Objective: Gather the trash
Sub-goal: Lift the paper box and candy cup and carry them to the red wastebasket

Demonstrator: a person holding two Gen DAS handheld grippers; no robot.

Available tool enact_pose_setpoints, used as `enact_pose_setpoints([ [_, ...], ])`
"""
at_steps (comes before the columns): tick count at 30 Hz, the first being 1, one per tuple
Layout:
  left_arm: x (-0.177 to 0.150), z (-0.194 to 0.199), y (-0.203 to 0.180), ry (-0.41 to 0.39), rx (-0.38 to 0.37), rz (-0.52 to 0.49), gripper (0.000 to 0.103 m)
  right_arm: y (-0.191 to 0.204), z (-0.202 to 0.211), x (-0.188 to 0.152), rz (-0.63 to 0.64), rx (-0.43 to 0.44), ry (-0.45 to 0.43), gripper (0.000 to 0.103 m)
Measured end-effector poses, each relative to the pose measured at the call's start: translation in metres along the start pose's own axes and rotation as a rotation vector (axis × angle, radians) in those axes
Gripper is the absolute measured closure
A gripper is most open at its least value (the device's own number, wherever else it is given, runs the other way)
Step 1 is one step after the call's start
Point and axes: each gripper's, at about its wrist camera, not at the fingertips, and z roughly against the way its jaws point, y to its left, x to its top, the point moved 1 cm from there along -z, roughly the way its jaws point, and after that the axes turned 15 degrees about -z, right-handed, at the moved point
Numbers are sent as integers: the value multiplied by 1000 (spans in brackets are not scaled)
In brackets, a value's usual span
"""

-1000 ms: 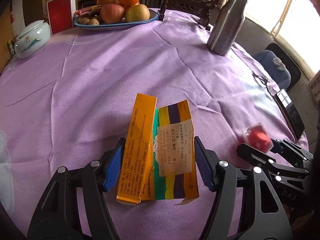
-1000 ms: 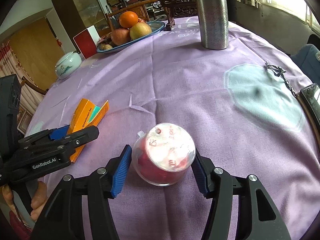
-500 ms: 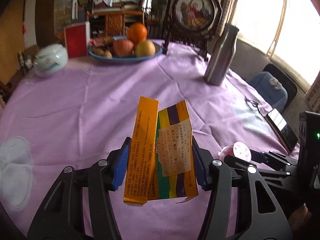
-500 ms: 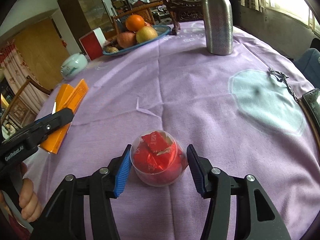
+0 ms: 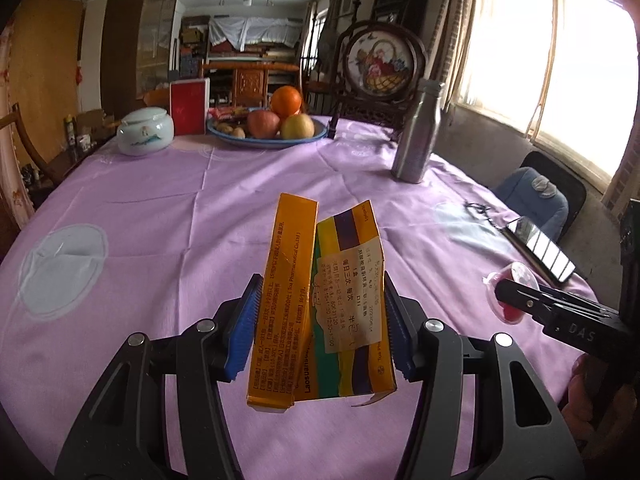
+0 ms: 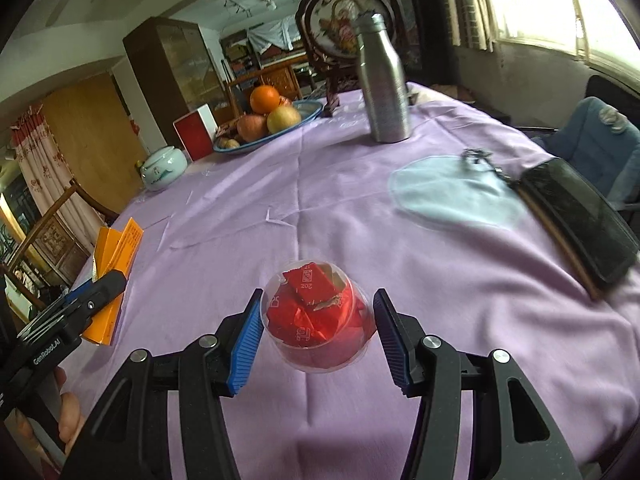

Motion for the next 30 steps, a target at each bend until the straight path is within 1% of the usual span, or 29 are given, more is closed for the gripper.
enact_pose_setpoints([
  [3,0,18,-12,-33,7,-16,47,-5,20,-5,6,-8,-34,49],
  [7,2,41,-28,-71,19,-42,47,-12,51,-13,11,6,-73,49],
  [16,9,72,-64,-122,-15,-87,47,-37,117,-31,6,26,-155,49],
  [23,9,86,-112,-147,-72,-149,47,-75,165,-48,-22,-1,-212,49],
  [30,6,86,-170,-152,-161,-220,47,-130,207,-67,-83,-74,-254,49],
])
